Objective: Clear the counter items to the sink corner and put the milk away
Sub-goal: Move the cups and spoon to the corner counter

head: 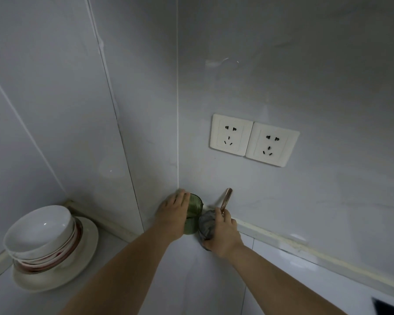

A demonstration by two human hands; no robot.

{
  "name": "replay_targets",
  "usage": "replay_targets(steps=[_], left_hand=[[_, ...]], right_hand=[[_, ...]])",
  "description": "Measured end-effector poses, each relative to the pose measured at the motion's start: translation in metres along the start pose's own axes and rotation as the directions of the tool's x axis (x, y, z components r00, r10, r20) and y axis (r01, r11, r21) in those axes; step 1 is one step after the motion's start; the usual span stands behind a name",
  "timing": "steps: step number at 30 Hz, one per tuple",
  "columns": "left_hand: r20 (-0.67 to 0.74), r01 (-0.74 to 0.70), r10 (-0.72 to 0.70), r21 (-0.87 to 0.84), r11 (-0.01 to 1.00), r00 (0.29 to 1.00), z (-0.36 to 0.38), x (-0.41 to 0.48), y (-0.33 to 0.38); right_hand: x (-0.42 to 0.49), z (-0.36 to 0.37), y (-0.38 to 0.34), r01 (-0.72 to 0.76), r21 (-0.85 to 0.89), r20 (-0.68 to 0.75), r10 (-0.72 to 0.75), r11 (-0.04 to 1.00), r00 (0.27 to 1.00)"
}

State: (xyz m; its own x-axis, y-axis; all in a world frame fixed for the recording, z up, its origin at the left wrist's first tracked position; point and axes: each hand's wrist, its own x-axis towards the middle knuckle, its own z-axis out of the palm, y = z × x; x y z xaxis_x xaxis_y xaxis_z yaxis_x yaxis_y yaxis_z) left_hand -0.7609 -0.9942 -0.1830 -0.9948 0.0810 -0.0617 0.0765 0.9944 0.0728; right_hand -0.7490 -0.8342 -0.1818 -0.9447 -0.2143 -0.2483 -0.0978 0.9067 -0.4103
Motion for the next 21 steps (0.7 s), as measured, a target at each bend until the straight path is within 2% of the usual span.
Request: replay_targets(steps=[6, 11, 16, 21], left_hand=[[-0.010, -0.010, 0.010, -0.050, 0.999, 1.000, -0.016, -0.010, 0.003], [-0.040, -0.075, 0.072, -0.061, 0.995, 0.997, -0.032, -0.024, 0.013], [-0.118, -0.203, 0.198, -0.039, 0.978, 0.973, -0.055, -0.055, 0.036], [-0.214, -0.250, 0.250, 0.029, 0.968, 0.944, -0.082, -0.104, 0.074]], right_hand=[[-0.021, -0.010, 0.010, -0.014, 0.057, 0.000, 0.014, 0.998, 1.000], [-0.039, -0.029, 0.012, -0.016, 0.040, -0.011, 0.017, 0.999, 1.000], [-0.069, -0.054, 0.009, 0.008, -0.039, -0.096, -0.011, 0.999, 0.995], [-0.124, -0.079, 0.016, 0.079, -0.115, -0.203, -0.101, 0.990, 0.974]])
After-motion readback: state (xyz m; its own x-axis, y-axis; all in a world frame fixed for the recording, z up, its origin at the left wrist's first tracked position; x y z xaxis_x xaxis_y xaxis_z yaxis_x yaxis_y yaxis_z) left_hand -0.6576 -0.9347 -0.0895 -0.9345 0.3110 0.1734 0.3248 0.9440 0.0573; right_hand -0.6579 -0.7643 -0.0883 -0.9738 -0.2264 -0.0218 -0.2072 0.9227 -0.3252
